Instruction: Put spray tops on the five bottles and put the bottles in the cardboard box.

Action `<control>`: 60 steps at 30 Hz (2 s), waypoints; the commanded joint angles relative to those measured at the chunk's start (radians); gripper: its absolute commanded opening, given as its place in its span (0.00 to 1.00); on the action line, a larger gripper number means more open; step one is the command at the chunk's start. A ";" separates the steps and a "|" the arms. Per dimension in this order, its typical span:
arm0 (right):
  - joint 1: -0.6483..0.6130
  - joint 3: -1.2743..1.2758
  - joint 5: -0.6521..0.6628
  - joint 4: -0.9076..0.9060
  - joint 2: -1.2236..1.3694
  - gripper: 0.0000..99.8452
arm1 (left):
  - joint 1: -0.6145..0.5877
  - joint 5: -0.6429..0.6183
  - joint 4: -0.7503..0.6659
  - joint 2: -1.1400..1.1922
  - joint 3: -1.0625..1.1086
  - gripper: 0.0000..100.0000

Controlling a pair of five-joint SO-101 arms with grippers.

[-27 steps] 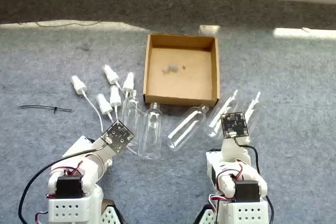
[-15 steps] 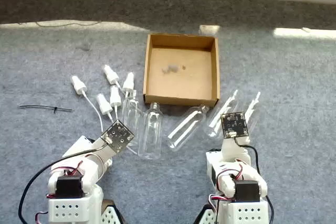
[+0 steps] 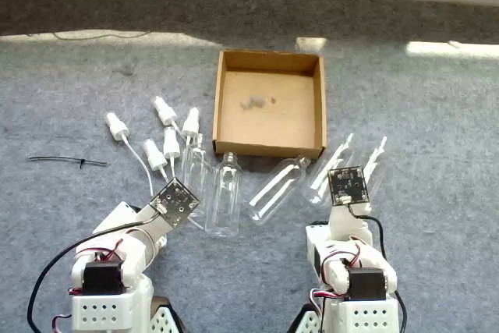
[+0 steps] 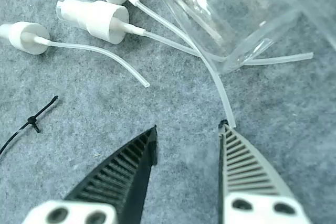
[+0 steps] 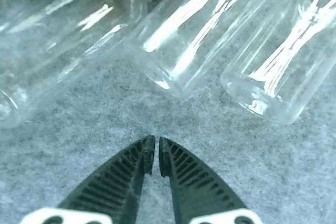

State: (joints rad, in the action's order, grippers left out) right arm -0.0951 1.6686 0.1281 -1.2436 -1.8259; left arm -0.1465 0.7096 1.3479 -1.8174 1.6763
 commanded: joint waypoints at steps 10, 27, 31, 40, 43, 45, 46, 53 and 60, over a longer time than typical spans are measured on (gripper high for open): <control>0.005 0.119 0.005 -0.002 -0.013 0.00 | -0.004 0.012 0.054 0.012 0.019 0.18; 0.214 0.021 0.006 0.048 -0.013 0.00 | -0.004 0.012 0.054 0.012 0.019 0.18; 0.271 0.019 0.006 0.166 -0.013 0.00 | -0.004 0.012 0.054 0.012 0.019 0.18; 0.387 -0.329 0.002 0.226 -0.010 0.02 | -0.004 0.012 0.054 0.012 0.019 0.18; 0.331 -0.506 0.000 0.159 0.076 0.06 | -0.004 0.012 0.054 0.012 0.019 0.18; 0.303 -0.591 -0.003 0.150 0.209 0.07 | -0.004 0.012 0.054 0.012 0.019 0.18; 0.295 -0.621 -0.017 0.148 0.295 0.07 | -0.004 0.012 0.054 0.012 0.019 0.18; 0.288 -0.905 -0.087 0.088 0.952 0.09 | -0.004 0.012 0.054 0.012 0.019 0.18; 0.282 -1.282 -0.092 -0.096 1.409 0.23 | -0.004 0.012 0.054 0.012 0.019 0.18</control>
State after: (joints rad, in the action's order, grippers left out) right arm 0.2010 0.5623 0.0453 -1.3034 -0.5600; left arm -0.1465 0.7096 1.3479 -1.8174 1.6763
